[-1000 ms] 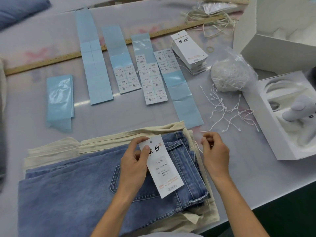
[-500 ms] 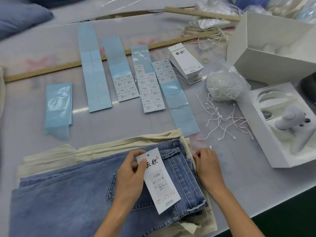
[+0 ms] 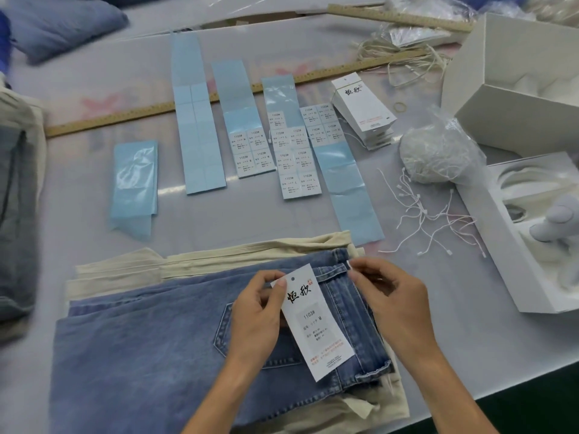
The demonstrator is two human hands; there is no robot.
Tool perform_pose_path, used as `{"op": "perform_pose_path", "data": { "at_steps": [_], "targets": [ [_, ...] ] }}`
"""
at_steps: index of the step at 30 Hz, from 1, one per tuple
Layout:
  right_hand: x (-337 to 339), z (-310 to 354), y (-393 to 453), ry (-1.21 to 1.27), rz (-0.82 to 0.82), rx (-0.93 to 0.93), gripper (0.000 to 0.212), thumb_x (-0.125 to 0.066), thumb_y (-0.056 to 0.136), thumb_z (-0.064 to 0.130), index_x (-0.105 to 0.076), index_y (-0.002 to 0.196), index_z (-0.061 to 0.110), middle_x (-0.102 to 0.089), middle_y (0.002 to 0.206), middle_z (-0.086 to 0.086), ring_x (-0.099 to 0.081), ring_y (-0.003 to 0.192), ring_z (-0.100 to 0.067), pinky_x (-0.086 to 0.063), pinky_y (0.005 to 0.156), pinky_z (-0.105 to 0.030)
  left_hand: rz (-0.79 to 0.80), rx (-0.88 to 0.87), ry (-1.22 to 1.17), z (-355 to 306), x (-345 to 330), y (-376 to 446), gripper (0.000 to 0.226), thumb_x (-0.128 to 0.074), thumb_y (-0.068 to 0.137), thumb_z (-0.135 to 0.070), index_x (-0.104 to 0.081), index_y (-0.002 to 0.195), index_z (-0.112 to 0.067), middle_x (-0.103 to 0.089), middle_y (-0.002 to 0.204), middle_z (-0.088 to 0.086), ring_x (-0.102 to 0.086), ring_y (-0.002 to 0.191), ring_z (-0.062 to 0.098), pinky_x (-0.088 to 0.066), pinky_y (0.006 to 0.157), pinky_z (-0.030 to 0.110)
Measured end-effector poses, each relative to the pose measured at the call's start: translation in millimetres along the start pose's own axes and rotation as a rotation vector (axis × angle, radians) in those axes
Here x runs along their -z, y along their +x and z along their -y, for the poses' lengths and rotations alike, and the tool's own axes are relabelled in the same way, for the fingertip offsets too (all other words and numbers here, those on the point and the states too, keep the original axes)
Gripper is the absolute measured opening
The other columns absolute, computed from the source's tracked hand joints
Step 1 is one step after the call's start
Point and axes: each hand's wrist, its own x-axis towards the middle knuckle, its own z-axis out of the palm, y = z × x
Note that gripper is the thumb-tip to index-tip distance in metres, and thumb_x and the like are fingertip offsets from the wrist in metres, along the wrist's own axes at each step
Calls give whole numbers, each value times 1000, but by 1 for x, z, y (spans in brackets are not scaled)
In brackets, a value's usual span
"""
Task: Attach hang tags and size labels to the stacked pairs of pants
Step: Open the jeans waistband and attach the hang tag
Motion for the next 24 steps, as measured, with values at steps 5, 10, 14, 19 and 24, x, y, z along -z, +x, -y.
{"op": "perform_pose_path", "data": {
  "at_steps": [5, 10, 14, 19, 24],
  "targets": [
    [-44, 22, -16, -85, 119, 175, 17, -74, 90, 7, -77, 99, 21, -73, 94, 16, -70, 91, -7, -53, 78, -17, -5, -66, -16, -11, -3, -5, 13, -59, 100, -29, -67, 91, -33, -76, 79, 9, -73, 74, 30, -60, 64, 51],
    [-62, 19, -18, -167, 64, 253, 9, -75, 91, 13, -73, 96, 20, -67, 92, 16, -66, 88, -8, -54, 75, -28, 6, -125, -18, -18, -3, -11, 15, -59, 93, -43, -69, 98, -34, -75, 79, 8, -70, 75, 38, -56, 64, 64],
    [-63, 19, -17, -167, 46, 266, 10, -75, 91, 15, -70, 95, 23, -65, 91, 16, -66, 87, -10, -54, 73, -25, 21, -140, -54, -20, -4, -15, 20, -55, 101, -41, -71, 106, -31, -75, 92, 6, -73, 85, 26, -63, 64, 49],
    [-61, 22, -15, -186, 55, 244, 14, -72, 91, 11, -68, 92, 24, -64, 89, 14, -63, 85, -12, -52, 72, -24, 30, -105, -191, -26, -3, -16, 32, -46, 107, -25, -76, 101, -18, -76, 98, 11, -73, 91, 26, -60, 63, 31],
    [-56, 27, -18, -289, 68, 252, 15, -72, 88, 10, -64, 86, 23, -60, 83, 12, -59, 79, -11, -49, 68, -27, 49, -111, -162, -23, 1, -9, 25, -60, 98, -1, -79, 95, -18, -77, 95, 9, -74, 90, 27, -61, 71, 30]
  ]
}}
